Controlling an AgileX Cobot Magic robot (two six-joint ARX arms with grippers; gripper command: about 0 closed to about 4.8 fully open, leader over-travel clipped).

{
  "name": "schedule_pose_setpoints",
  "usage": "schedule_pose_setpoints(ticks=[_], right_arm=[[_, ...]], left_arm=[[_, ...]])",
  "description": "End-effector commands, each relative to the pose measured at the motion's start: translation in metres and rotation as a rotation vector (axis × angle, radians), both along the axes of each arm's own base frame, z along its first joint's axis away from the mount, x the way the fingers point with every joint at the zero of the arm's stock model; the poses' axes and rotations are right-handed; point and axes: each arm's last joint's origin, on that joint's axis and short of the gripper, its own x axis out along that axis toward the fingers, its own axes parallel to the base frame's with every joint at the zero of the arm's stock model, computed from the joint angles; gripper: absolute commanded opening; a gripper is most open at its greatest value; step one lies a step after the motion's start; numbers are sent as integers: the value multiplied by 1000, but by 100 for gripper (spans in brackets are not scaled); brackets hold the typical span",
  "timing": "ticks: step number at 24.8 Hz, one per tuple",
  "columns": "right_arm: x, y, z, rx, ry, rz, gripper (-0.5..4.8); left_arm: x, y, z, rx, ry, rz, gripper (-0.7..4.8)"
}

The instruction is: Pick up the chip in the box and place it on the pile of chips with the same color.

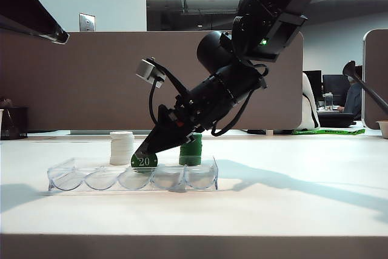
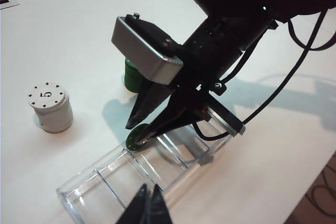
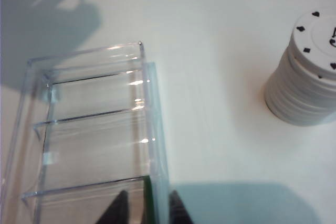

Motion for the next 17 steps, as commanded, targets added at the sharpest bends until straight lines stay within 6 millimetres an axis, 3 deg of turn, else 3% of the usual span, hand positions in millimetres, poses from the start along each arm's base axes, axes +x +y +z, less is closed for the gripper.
schedule_pose_setpoints(ticks=[1, 17], right_arm=[[0, 1, 5, 22, -2, 4, 104], [-1, 1, 10, 31, 0, 12, 78]], left_arm=[[0, 0, 2, -6, -10, -7, -6], [-1, 0, 0, 0, 11, -7, -6]])
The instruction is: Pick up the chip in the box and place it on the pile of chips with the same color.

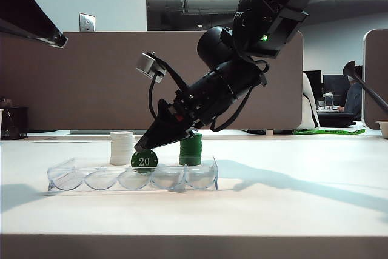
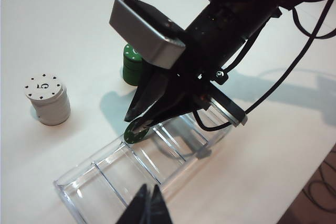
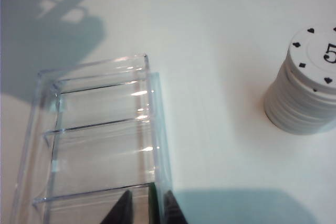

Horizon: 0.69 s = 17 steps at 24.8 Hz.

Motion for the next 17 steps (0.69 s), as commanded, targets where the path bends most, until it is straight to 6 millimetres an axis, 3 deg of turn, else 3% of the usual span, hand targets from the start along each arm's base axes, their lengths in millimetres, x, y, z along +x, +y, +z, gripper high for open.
schedule_pose_setpoints(ticks=[1, 8, 17], right_arm=[[-1, 1, 4, 12, 0, 8, 54], [-1, 1, 4, 10, 2, 8, 8], [-2, 0, 9, 24, 11, 8, -1]], left_arm=[[0, 0, 2, -6, -11, -7, -6], [0, 0, 2, -6, -12, -7, -6], [0, 0, 2, -5, -12, -4, -6]])
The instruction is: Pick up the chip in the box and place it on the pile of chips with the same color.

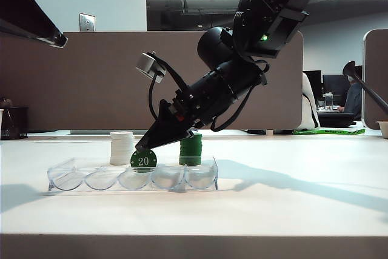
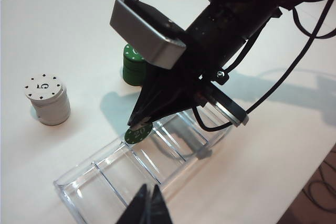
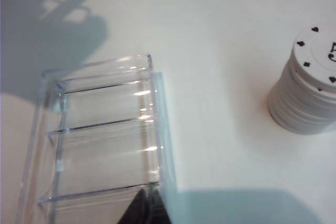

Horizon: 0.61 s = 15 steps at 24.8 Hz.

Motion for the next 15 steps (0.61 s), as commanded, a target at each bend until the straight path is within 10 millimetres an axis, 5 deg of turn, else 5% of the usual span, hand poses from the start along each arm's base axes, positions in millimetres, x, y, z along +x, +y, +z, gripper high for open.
schedule_pose_setpoints(ticks=[1, 11, 15], right_arm=[[-2, 0, 14, 32, 2, -1, -1], [-7, -12, 83, 201, 93, -160, -1], [15, -34, 95, 327, 254, -361, -1]], left_arm=[[0, 0, 2, -7, -11, -4, -6], [0, 0, 3, -25, -5, 6, -6], [3, 0, 7, -52, -23, 53, -6]])
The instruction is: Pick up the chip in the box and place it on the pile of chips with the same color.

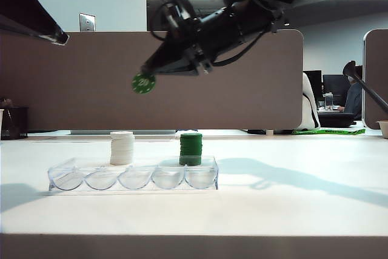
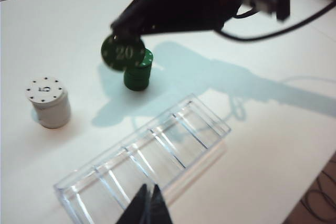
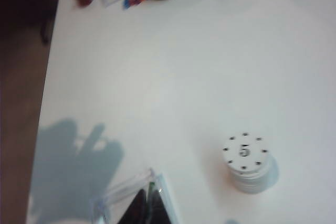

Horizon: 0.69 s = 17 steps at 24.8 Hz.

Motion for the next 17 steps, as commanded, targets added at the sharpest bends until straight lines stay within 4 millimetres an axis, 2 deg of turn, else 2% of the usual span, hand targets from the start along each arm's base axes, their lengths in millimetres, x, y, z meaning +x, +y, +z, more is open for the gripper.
schedule_pose_setpoints(ticks=[1, 7, 10, 13, 17], right_arm=[[15, -17, 10, 85, 104, -138, -1], [38, -57, 2, 151, 338, -318, -2], [44, -59, -13, 166, 461, -355, -1], [51, -57, -37, 172, 587, -364, -1], [54, -56, -49, 165, 614, -362, -1]], left_arm=[[2, 0, 5, -20, -33, 49, -6], [4, 0, 9, -46, -57, 68, -6], [5, 1, 10, -54, -61, 105, -6], [5, 1, 11, -69, -66, 110, -6], [5, 1, 11, -74, -62, 112, -6]])
